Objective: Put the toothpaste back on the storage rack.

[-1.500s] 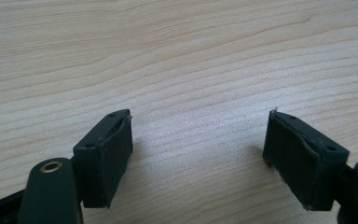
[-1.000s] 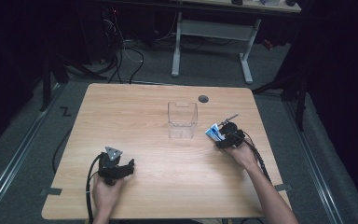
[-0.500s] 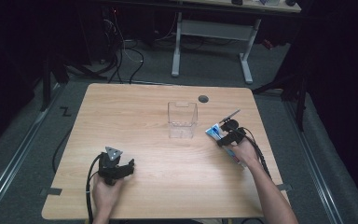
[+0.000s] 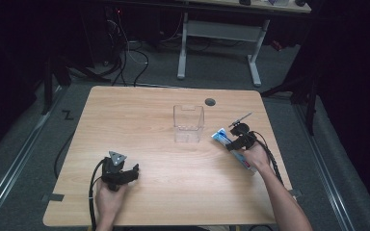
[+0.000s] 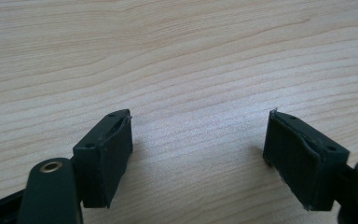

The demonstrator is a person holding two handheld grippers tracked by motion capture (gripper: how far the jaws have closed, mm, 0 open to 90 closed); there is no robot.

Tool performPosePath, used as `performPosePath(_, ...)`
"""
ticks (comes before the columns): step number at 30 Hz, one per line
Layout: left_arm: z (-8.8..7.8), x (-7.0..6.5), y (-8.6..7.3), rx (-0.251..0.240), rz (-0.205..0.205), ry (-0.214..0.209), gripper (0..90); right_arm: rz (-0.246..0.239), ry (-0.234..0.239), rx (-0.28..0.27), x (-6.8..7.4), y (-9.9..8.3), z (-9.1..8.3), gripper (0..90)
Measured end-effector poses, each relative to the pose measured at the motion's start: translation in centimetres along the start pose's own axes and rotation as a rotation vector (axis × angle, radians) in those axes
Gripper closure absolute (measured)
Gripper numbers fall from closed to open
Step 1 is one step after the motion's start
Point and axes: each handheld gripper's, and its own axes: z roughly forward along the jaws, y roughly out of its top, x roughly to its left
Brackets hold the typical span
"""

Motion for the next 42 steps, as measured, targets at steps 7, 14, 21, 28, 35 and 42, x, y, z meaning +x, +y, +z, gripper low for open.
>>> performPosePath(7,0.0,0.0,0.0,0.0,0.0,0.0,24.1,0.01,0.046,-0.051,-0.2,-0.8,-0.8,70.8)
performPosePath(14,0.0,0.0,0.0,0.0,0.0,0.0,24.1,-0.006,0.064,-0.123,0.6,-1.1,-2.2,70.8)
performPosePath(21,0.0,0.0,0.0,0.0,-0.001,-0.001,24.1,-0.016,0.091,-0.193,1.1,-1.1,-3.5,70.8)
performPosePath(28,0.0,0.0,0.0,0.0,0.0,0.0,24.0,-0.025,0.112,-0.232,1.8,-1.1,-4.4,70.8)
performPosePath(35,0.0,0.0,0.0,0.0,0.0,-0.001,23.9,-0.049,0.138,-0.286,2.6,-0.9,-5.2,70.8)
performPosePath(42,0.0,0.0,0.0,0.001,0.0,-0.001,23.8,-0.07,0.159,-0.312,3.3,-0.5,-5.6,70.7)
